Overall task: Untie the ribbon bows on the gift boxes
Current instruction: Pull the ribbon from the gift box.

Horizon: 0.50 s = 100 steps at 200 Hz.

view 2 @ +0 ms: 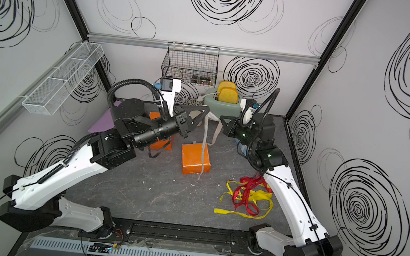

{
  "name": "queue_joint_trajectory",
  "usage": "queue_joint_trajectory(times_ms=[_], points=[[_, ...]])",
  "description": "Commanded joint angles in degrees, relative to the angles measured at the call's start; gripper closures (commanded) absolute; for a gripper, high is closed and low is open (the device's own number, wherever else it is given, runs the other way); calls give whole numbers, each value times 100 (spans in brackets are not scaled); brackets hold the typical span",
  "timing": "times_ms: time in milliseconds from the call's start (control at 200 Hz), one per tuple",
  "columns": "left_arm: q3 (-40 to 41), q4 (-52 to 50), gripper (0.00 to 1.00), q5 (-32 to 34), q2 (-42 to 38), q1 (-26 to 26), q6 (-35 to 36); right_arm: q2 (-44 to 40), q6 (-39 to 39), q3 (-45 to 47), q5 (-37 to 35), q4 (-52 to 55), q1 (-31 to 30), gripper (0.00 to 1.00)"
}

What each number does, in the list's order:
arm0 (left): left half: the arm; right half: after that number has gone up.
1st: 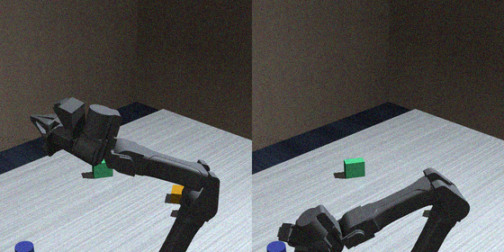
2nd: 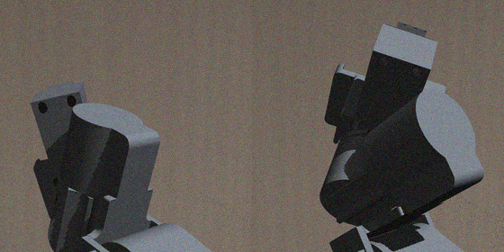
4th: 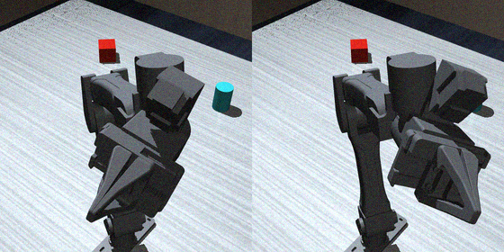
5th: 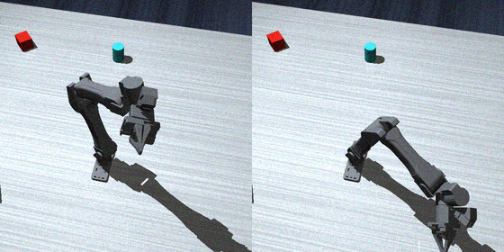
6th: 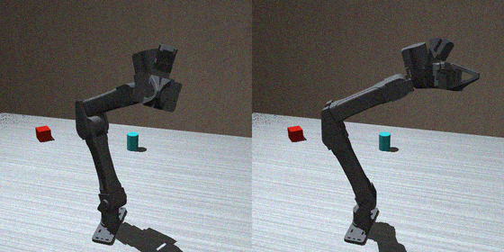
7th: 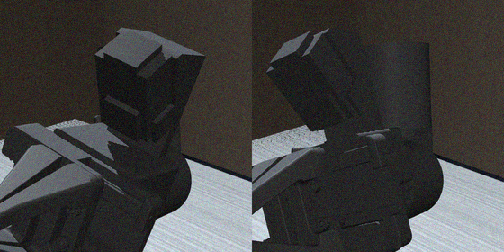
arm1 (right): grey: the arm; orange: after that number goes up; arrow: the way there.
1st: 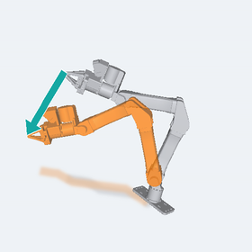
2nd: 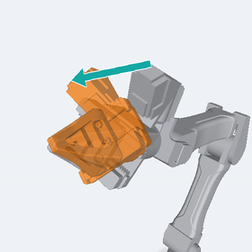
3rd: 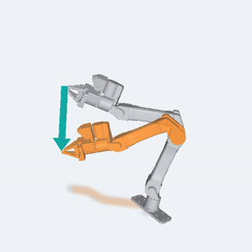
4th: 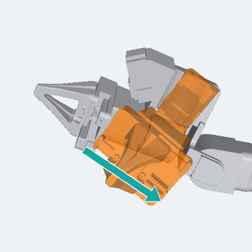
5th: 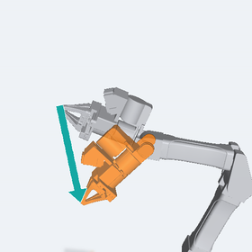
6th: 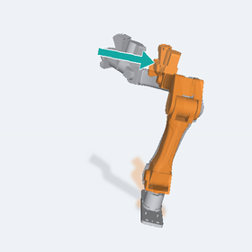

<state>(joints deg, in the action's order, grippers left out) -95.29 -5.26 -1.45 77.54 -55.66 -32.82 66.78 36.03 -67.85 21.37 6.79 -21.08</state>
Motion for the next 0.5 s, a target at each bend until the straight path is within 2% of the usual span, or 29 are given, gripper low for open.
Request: queue_joint_trajectory(times_ms=[0,125,145,355,495], points=[[-381,8,100,-72,77,-144,164,-200,45,-105,-68,-41,78,100],[89,59,98,-130,60,-173,48,-429,-43,-216,-319,127,211,100],[208,80,93,-154,56,-181,40,-465,-52,-234,-351,137,239,100],[1406,92,74,-461,135,-277,170,-675,-93,-232,-249,223,482,100],[2309,300,72,72,261,-293,379,-751,-61,-34,-225,130,517,100]])
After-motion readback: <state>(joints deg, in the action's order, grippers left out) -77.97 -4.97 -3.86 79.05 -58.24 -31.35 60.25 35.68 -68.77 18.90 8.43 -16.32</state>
